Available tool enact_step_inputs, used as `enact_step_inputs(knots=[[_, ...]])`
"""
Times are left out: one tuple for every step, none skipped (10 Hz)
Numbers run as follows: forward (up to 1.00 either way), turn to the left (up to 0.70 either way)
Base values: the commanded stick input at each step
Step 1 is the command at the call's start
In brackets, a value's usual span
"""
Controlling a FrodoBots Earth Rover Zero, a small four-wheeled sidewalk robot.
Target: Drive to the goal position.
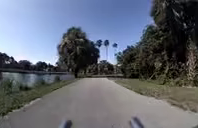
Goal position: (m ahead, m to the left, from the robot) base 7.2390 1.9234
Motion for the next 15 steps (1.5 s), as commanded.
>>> enact_step_inputs(knots=[[0.7,0.0],[0.7,0.0],[0.7,0.0],[0.7,0.0],[0.7,0.0],[0.7,0.0],[0.7,0.0],[0.7,0.0],[0.7,0.0],[0.7,0.0],[0.7,0.0],[0.7,0.0],[0.7,0.0],[0.7,0.0],[0.7,0.0]])
